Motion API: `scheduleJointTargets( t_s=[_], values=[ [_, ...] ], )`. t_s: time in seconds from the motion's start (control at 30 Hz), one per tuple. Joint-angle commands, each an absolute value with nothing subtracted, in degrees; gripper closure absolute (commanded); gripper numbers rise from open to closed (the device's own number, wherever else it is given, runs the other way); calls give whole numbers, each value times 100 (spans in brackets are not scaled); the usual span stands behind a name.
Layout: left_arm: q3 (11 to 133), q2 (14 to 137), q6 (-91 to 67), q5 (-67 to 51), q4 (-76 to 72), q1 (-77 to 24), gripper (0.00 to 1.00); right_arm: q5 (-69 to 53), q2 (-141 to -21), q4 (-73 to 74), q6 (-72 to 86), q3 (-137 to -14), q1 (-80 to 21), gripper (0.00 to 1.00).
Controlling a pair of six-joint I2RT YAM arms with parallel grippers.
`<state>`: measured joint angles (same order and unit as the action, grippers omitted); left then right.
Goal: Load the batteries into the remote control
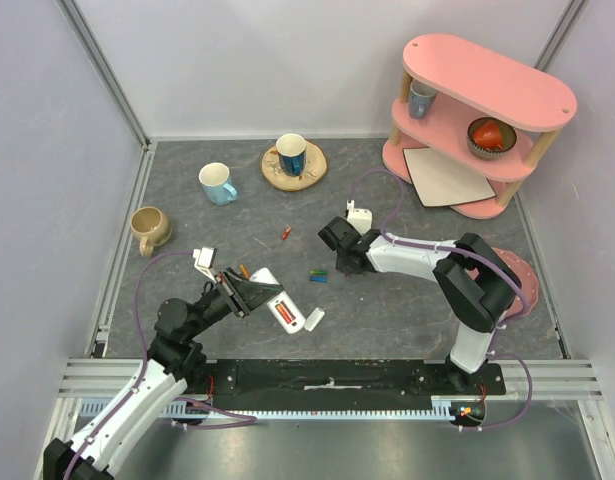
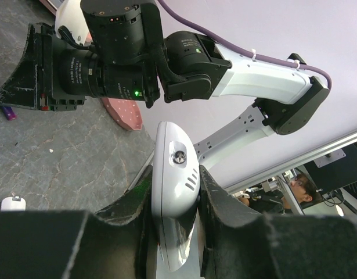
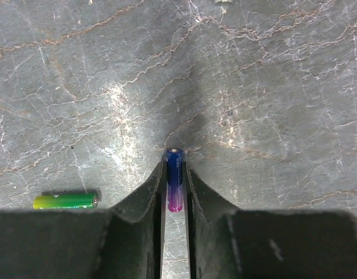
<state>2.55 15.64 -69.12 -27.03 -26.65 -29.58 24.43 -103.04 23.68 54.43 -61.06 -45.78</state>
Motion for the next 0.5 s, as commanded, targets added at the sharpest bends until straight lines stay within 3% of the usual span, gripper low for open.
scheduleJointTargets(
  t_s=[0.0,0.13,0.47],
  values=[
    [-747,1529,-6935,-2689,-2918,-2935,98,2101,-10371,2496,5660,-5827,-4623,80],
    [-747,1538,-6935,-2689,-2900,-2935,98,2074,-10397,2417,5476,-5748,-4553,99],
    [-633,1828,-6847,-2672,-2979,-2936,98,1881,-10617,2365,3631,-5775,-4421,100]
  ],
)
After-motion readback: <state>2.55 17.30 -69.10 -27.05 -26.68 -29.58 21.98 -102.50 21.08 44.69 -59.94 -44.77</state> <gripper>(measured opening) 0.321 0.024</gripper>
